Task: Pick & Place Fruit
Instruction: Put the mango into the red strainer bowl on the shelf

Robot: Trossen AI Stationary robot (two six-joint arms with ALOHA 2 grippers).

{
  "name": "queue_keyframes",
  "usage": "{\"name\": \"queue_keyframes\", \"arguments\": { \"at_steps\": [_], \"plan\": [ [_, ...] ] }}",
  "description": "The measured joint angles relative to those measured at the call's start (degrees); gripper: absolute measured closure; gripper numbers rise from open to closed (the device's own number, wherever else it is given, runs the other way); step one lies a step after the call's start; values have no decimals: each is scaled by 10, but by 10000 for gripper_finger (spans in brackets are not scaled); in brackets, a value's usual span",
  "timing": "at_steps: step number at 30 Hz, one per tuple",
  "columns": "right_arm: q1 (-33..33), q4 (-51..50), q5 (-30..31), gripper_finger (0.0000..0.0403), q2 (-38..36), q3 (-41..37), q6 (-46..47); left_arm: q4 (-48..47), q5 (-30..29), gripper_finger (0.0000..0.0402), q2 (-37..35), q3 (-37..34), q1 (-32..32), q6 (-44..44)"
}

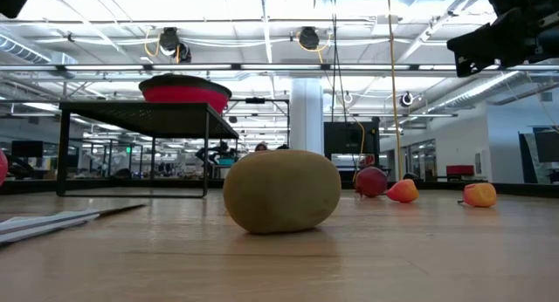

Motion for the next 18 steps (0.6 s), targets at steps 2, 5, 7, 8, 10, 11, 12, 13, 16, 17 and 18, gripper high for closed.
{"name": "queue_keyframes", "arguments": {
  "at_steps": [2,5,7,8,10,11,12,13,16,17,18],
  "plan": [
    [0,0,0,403,0,0,0,-13,-19,321,4,0,-3,-6],
    [0,0,0,403,0,0,0,-35,-28,283,10,0,-6,-12],
    [0,0,0,403,0,0,0,-36,-28,256,14,0,-7,-17],
    [0,0,0,403,0,0,0,-36,-28,241,16,0,-8,-18],
    [0,0,0,403,0,0,0,-35,-29,212,15,0,-10,-18],
    [0,0,0,403,0,0,0,-35,-30,197,15,0,-11,-18],
    [0,0,0,403,0,0,0,-36,-31,182,15,0,-12,-18],
    [0,0,0,403,0,0,0,-36,-31,169,15,0,-13,-18],
    [0,0,0,403,0,0,-2,-37,-37,131,15,0,-15,-20],
    [0,0,0,403,0,0,-4,-38,-37,120,15,0,-15,-21],
    [0,0,0,403,0,0,-5,-39,-37,110,15,0,-15,-21]
  ]
}}
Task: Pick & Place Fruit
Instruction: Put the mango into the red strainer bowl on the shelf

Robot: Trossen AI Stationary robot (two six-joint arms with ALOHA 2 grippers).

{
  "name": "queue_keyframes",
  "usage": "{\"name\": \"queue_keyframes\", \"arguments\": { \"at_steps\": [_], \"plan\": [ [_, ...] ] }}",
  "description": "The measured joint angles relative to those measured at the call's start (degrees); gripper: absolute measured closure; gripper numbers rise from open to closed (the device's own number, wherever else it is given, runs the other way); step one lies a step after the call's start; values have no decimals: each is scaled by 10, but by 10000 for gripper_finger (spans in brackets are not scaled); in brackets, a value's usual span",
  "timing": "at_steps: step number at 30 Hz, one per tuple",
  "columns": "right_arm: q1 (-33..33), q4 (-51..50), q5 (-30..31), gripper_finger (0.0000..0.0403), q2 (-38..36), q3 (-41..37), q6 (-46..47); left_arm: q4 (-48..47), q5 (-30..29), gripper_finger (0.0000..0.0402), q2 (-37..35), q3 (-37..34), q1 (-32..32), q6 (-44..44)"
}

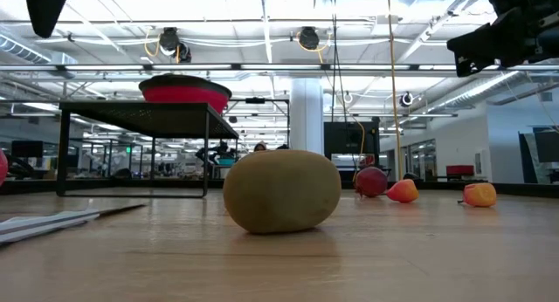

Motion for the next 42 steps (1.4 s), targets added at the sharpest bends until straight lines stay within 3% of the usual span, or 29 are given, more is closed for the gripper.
{"name": "queue_keyframes", "arguments": {
  "at_steps": [8,14,18,23,42],
  "plan": [
    [0,14,0,403,0,0,-1,-3,7,42,0,-14,0,3],
    [0,17,0,403,0,0,-1,30,23,12,0,-58,1,3],
    [0,17,0,403,0,0,-1,61,24,9,0,-82,3,0],
    [0,17,0,403,0,0,-1,86,76,9,0,-110,6,-10],
    [0,17,1,403,0,0,-1,266,122,9,0,-223,6,-15]
  ]
}}
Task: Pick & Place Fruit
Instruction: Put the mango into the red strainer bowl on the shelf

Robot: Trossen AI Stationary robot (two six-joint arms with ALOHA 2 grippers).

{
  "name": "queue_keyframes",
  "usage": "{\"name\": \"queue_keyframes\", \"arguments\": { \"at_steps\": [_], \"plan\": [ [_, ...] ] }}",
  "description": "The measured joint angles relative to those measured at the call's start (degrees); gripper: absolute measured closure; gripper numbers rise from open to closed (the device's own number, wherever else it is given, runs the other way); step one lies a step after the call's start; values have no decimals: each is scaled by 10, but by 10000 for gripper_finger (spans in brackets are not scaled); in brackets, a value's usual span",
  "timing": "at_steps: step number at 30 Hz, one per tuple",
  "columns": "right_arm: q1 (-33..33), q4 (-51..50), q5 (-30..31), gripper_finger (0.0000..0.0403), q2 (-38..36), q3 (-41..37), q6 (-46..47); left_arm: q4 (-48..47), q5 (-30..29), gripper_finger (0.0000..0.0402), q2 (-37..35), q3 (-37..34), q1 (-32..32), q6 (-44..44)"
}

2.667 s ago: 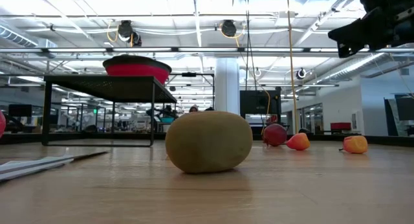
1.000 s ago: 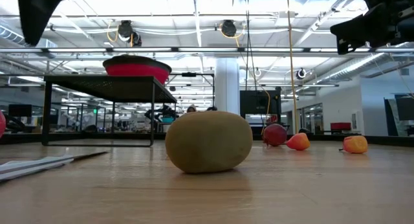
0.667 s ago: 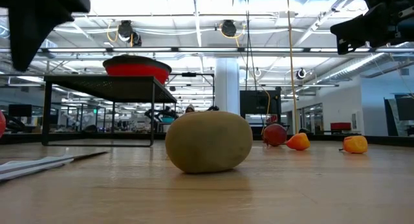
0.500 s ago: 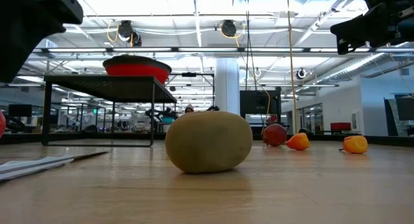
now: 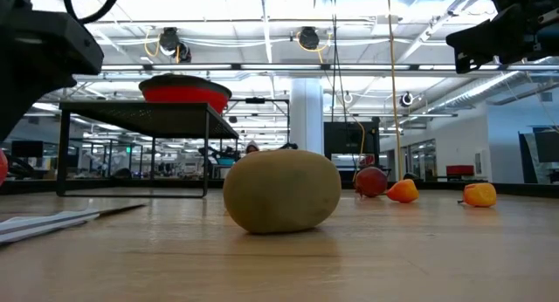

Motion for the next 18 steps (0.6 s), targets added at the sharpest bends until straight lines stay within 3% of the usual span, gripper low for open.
{"name": "queue_keyframes", "arguments": {
  "at_steps": [18],
  "plan": [
    [0,0,1,403,0,0,0,27,1,9,0,-37,0,-9]
  ]
}}
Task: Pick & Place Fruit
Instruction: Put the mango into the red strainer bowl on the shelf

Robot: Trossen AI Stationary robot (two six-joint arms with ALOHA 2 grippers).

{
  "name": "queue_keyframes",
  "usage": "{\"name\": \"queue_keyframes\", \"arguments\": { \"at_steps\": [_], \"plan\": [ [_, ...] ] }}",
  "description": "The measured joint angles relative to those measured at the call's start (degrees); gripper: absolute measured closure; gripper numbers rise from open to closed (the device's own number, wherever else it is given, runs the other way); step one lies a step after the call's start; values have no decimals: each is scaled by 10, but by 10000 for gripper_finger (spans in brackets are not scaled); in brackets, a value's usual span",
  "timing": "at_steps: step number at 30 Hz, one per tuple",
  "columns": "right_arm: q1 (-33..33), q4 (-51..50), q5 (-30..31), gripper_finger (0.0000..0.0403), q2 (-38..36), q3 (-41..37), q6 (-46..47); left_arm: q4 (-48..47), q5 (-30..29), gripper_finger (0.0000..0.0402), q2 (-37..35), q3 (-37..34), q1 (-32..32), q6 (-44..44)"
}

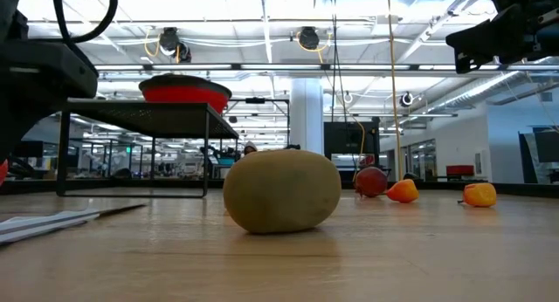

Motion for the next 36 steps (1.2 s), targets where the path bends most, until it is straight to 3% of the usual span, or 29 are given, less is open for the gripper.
{"name": "queue_keyframes", "arguments": {
  "at_steps": [8,22,27,31,36],
  "plan": [
    [0,0,0,403,0,0,0,0,4,24,10,0,0,-6],
    [0,0,0,403,0,0,1,41,4,202,34,0,0,-21],
    [0,0,0,403,0,0,0,30,4,201,31,17,0,-14],
    [0,0,0,403,0,0,0,20,-2,174,29,46,0,2],
    [0,0,0,403,0,0,0,8,-75,180,29,94,1,59]
  ]
}}
